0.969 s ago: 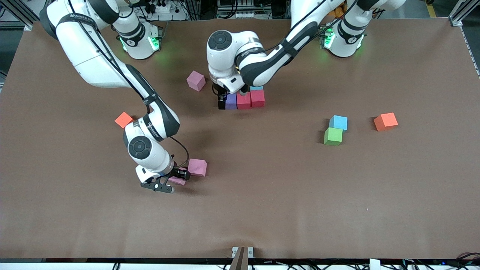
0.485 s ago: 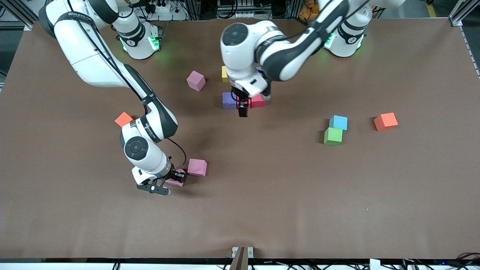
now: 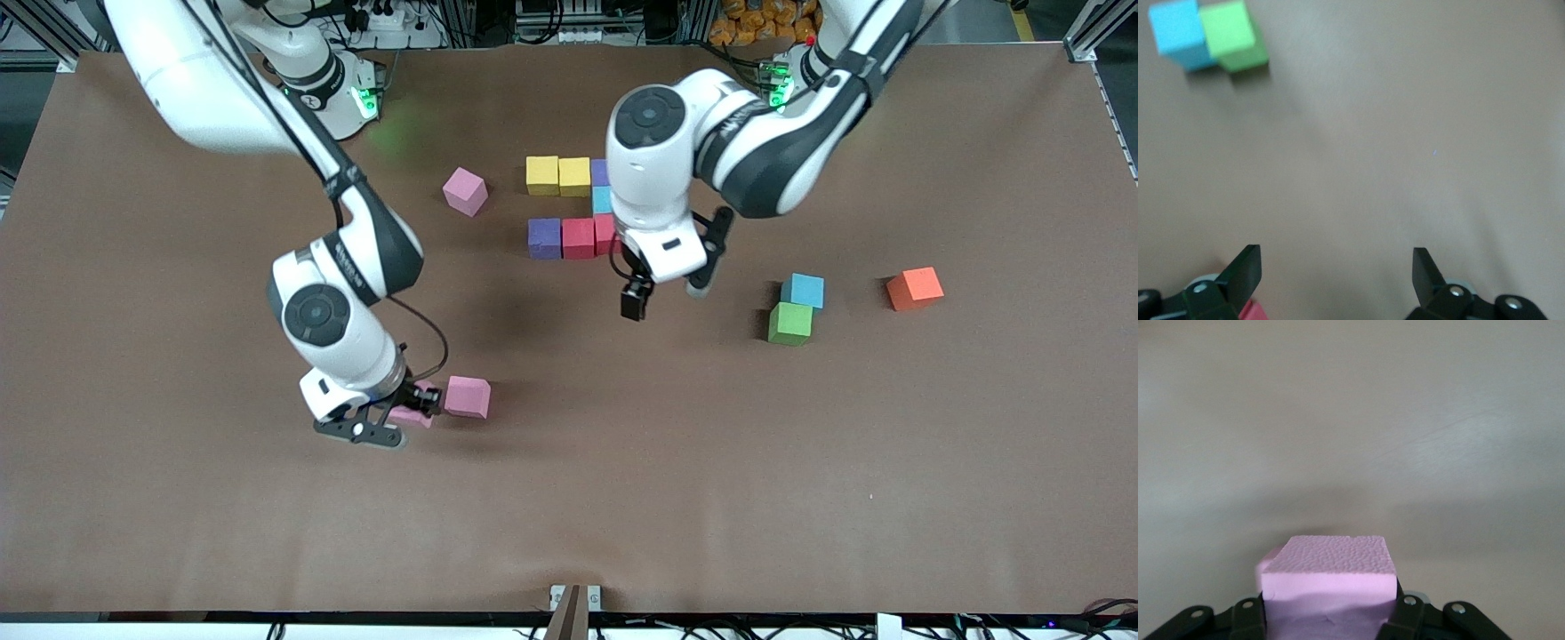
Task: Form number 2 with 11 blocks
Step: 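Lift the pink cube with the right gripper while the left gripper withdraws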
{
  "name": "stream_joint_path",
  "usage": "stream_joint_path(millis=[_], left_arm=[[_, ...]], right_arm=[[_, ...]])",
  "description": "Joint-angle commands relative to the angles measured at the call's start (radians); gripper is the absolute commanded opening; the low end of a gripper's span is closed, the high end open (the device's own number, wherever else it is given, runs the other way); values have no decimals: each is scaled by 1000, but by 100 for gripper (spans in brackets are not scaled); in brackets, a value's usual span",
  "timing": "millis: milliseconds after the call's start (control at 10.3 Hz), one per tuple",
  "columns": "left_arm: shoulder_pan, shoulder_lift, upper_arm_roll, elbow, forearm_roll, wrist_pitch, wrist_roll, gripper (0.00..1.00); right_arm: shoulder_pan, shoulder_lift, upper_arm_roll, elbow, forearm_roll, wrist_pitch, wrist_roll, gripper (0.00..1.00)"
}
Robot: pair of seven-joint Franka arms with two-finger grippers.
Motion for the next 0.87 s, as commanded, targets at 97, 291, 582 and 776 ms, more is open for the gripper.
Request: stream_joint_path(millis=[97,291,582,776], left_arm=[[156,-57,-24,-26,-68,-48,344,100],[254,-85,-28,-26,-146,-82,572,100],[410,-109,-28,-30,-185,-195,997,100],[472,-111,-28,-35,-185,-222,1169,100]], right_arm=[[132,-73,-5,-78,43,-24,28,48],[247,-47,-7,-101,23,12,57,48],[319,6,-7,-98,9,34,58,48],[332,36,-5,-112,-26,34,60,48]])
